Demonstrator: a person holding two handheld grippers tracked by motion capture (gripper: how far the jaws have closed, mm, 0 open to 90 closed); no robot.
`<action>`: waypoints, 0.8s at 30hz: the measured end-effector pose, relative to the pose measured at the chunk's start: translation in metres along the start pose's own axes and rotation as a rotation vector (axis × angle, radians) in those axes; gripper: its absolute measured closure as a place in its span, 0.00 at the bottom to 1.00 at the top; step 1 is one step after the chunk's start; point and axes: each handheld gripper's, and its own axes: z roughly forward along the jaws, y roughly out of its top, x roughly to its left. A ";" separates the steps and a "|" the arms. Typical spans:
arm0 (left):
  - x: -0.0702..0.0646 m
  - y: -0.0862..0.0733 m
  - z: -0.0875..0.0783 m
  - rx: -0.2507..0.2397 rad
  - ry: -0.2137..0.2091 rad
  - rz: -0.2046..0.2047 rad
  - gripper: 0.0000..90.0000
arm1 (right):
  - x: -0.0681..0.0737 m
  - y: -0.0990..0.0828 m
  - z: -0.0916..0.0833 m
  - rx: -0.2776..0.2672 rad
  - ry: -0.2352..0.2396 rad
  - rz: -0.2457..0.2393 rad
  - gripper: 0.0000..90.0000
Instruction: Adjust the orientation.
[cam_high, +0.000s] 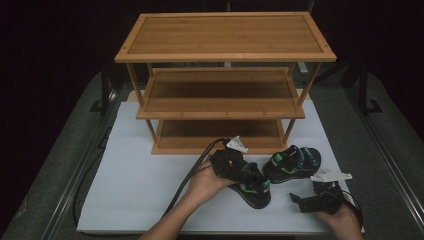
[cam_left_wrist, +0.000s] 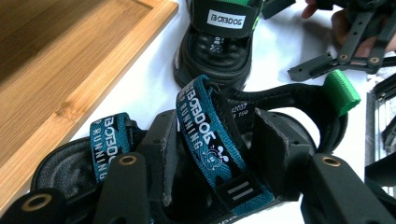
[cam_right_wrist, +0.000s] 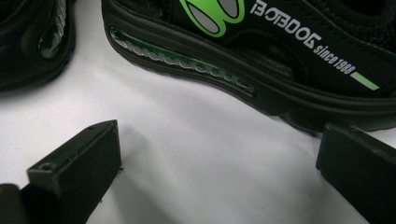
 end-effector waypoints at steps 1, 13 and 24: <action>0.000 0.000 0.000 0.006 0.001 0.004 0.57 | 0.000 0.000 0.000 0.000 0.000 0.000 0.00; -0.003 0.002 -0.002 0.015 0.020 0.043 0.74 | 0.000 0.000 0.000 0.000 0.000 0.000 0.00; -0.005 0.004 -0.012 0.026 0.021 0.098 0.76 | 0.000 0.000 0.000 -0.001 0.000 0.000 0.00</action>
